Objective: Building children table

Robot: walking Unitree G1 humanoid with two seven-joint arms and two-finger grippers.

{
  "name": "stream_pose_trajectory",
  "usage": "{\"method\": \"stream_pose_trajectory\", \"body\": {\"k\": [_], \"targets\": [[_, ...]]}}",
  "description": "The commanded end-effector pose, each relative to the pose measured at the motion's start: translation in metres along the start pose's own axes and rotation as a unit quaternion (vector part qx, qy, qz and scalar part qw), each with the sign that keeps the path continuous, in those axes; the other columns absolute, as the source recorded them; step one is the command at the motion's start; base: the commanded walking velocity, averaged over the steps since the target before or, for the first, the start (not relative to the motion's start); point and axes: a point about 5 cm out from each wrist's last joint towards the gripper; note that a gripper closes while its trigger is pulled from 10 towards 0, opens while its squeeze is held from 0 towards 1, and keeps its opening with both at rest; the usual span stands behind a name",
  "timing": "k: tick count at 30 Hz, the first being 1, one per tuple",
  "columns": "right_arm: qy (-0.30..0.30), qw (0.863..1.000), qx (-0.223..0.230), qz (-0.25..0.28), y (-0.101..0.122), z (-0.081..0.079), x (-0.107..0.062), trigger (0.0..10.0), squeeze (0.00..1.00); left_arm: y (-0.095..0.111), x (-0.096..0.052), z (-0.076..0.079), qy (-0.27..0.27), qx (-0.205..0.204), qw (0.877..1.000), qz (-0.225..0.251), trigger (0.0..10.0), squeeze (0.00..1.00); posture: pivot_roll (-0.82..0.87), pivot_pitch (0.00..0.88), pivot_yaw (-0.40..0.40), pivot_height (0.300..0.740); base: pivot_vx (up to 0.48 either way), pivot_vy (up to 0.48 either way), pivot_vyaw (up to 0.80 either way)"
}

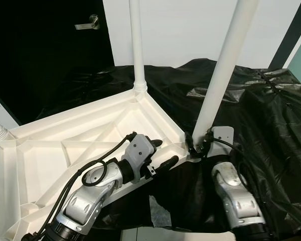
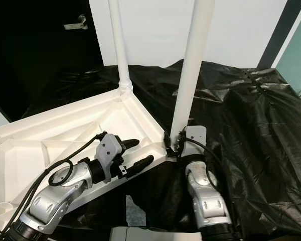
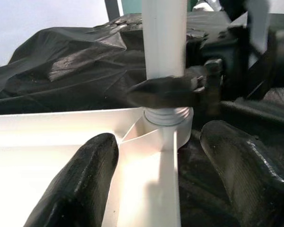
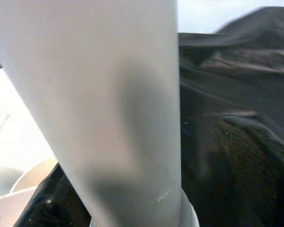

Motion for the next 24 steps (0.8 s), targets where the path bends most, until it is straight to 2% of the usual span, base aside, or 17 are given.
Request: {"method": "stream_pose_trajectory", "body": {"k": [1, 2, 6, 10, 12, 19, 20, 21, 22, 24], "targets": [[0.051, 0.999, 0.002, 0.013, 0.004, 0.000, -0.001, 10.0, 0.00, 0.000, 0.001, 0.003, -0.049, 0.001, 0.999, -0.002, 10.0, 0.00, -0.01, 0.000, 0.010, 0.740, 0.000, 0.000, 0.00], [0.051, 0.999, 0.002, 0.013, 0.004, 0.000, -0.001, 10.0, 0.00, 0.000, 0.001, 0.003, -0.049, 0.001, 0.999, -0.002, 10.0, 0.00, -0.01, 0.000, 0.010, 0.740, 0.000, 0.000, 0.00], [0.134, 0.991, -0.004, 0.011, 0.004, 0.006, 0.001, 10.0, 0.00, 0.001, 0.002, 0.003, -0.047, 0.001, 0.999, -0.001, 10.0, 0.00, -0.01, 0.000, 0.009, 0.740, 0.000, 0.000, 0.00], [0.167, 0.986, -0.012, 0.007, 0.004, 0.008, 0.004, 10.0, 0.00, 0.001, 0.002, 0.002, -0.046, 0.001, 0.999, -0.001, 10.0, 0.00, 0.00, 0.000, 0.006, 0.740, 0.000, 0.000, 0.00], [0.228, 0.973, -0.038, -0.002, 0.006, 0.010, 0.013, 10.0, 0.00, 0.001, 0.003, 0.002, -0.044, 0.002, 0.999, -0.002, 10.0, 0.00, 0.00, 0.000, 0.002, 0.740, 0.000, 0.000, 0.00], [0.285, 0.955, -0.076, -0.018, 0.008, 0.011, 0.022, 10.0, 0.00, 0.001, 0.003, 0.001, -0.041, 0.003, 0.999, -0.001, 10.0, 0.00, 0.01, 0.000, -0.008, 0.740, 0.000, 0.000, 0.00], [0.298, 0.951, -0.083, -0.022, 0.008, 0.012, 0.023, 3.1, 0.00, 0.001, 0.003, 0.001, -0.039, 0.004, 0.999, -0.001, 10.0, 0.00, 0.02, 0.000, -0.012, 0.740, 0.000, 0.000, 0.00], [0.298, 0.951, -0.083, -0.022, 0.008, 0.012, 0.023, 3.1, 0.00, 0.001, 0.003, 0.001, -0.039, 0.004, 0.999, -0.001, 10.0, 0.00, 0.02, 0.000, -0.012, 0.740, 0.000, 0.000, 0.00], [0.309, 0.946, -0.090, -0.028, 0.006, 0.013, 0.024, 0.0, 0.00, 0.002, 0.002, 0.001, -0.037, 0.004, 0.999, -0.001, 10.0, 0.00, 0.02, 0.000, -0.016, 0.740, 0.000, 0.000, 0.00], [0.317, 0.944, -0.090, -0.034, 0.005, 0.014, 0.023, 0.0, 0.00, 0.002, 0.002, 0.001, -0.034, 0.003, 0.999, 0.000, 10.0, 0.00, 0.02, 0.000, -0.020, 0.740, 0.000, 0.000, 0.00]]}}
Point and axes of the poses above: a point about 5 cm out from each wrist's last joint towards the gripper, its own x axis pointing out of the wrist towards the gripper, its own y axis along the axis of the wrist's last joint, z = x × y
